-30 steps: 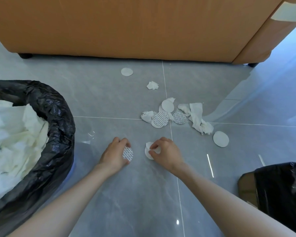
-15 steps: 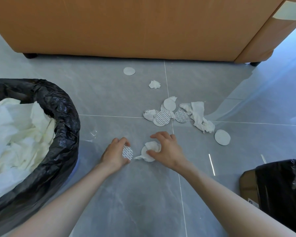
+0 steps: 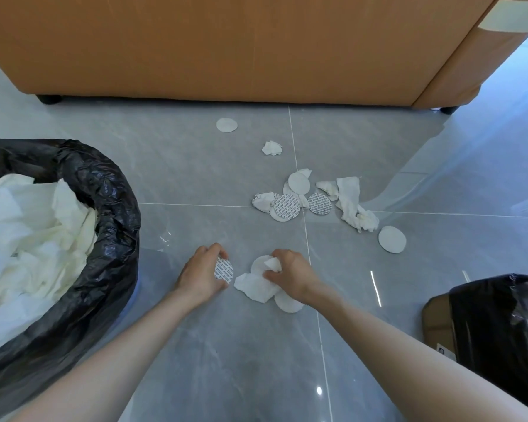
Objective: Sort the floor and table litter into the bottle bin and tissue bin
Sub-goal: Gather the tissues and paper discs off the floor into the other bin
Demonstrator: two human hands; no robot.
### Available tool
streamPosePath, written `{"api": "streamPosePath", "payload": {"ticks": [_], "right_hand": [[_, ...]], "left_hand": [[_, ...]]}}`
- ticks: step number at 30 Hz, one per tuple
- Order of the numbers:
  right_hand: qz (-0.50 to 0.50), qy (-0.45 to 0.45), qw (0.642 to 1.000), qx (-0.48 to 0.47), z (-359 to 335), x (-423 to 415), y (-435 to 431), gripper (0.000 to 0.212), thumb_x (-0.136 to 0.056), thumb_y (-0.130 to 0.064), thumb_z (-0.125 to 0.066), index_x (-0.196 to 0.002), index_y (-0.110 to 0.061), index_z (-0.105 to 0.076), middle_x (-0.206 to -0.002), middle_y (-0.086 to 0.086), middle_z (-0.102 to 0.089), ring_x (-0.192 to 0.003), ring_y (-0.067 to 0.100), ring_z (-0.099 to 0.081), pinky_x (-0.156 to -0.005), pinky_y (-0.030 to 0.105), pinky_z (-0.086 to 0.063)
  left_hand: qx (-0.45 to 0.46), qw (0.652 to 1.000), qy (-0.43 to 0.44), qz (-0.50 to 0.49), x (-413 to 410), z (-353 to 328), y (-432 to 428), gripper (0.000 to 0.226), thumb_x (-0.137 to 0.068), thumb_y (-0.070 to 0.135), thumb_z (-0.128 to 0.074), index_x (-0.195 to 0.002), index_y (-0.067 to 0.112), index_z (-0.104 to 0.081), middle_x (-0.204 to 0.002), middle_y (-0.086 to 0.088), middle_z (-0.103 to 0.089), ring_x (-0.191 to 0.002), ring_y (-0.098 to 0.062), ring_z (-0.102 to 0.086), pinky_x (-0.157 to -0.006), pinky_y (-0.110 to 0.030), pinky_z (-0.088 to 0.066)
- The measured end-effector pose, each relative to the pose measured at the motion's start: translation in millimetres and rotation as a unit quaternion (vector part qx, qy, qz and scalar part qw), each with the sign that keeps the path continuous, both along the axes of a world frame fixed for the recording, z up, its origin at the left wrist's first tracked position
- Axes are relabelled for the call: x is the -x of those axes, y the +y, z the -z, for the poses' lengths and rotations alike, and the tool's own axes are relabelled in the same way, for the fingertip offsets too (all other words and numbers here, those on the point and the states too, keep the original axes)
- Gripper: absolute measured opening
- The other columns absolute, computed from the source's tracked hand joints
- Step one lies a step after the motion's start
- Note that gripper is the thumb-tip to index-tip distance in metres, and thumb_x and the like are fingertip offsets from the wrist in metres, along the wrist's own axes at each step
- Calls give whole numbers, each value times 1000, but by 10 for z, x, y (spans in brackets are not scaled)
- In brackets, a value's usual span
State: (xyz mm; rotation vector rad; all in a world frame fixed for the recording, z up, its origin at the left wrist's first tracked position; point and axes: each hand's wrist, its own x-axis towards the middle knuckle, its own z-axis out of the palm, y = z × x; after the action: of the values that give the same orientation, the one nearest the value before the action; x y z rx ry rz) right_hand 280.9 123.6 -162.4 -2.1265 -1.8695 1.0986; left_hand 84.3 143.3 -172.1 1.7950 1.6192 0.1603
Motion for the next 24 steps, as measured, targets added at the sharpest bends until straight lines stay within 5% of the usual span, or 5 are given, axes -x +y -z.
{"api": "streamPosePath", "payload": {"ticks": [5, 10, 14, 21, 24], "right_hand": [[158, 114, 981, -25, -155, -273, -50, 36, -87, -20, -66, -118, -13, -52, -101, 5, -59, -81, 17, -60, -67, 20, -44], [-12, 13, 996, 88, -82, -403, -157, 60, -78, -24, -75, -127, -18, -41, -102, 8, -52, -86, 20, -51, -69, 27, -38], [-64, -42, 995, 65, -28, -374, -154, 49, -74, -25, -77, -117, -15, -54, -112, 10, -56, -96, 24, -54, -70, 24, -37], [-69, -54, 994, 63, 19, -427, -97, 42, -81, -24, -72, -114, -10, -51, -116, 14, -55, -105, 30, -54, -71, 27, -34], [13, -39, 998, 53, 3, -542, -101, 41, -87, -24, -65, -119, -10, -44, -115, 14, -57, -105, 31, -56, -72, 29, -36]], "left_hand": [[0, 995, -70, -67, -10, -27, 69, 28, -82, 5, -64, -107, 16, -57, -96, -1, -58, -96, -23, -59, -81, -27, -43], [-10, 981, -145, -125, -235, -200, 326, 36, -83, 9, -68, -117, 16, -56, -98, -6, -58, -89, -20, -55, -77, -24, -41], [-3, 968, -204, -149, -522, -296, 540, 51, -77, 11, -76, -123, 12, -55, -99, -8, -59, -90, -17, -55, -80, -26, -45], [-49, 984, -147, -87, -903, -176, 809, 20, -80, 19, -74, -94, 6, -73, -96, -9, -71, -89, -22, -64, -77, -27, -44], [-79, 992, -77, -66, -1027, -81, 908, 27, -82, 30, -71, -97, 7, -71, -127, -9, -56, -121, -27, -47, -94, -27, -34]]}}
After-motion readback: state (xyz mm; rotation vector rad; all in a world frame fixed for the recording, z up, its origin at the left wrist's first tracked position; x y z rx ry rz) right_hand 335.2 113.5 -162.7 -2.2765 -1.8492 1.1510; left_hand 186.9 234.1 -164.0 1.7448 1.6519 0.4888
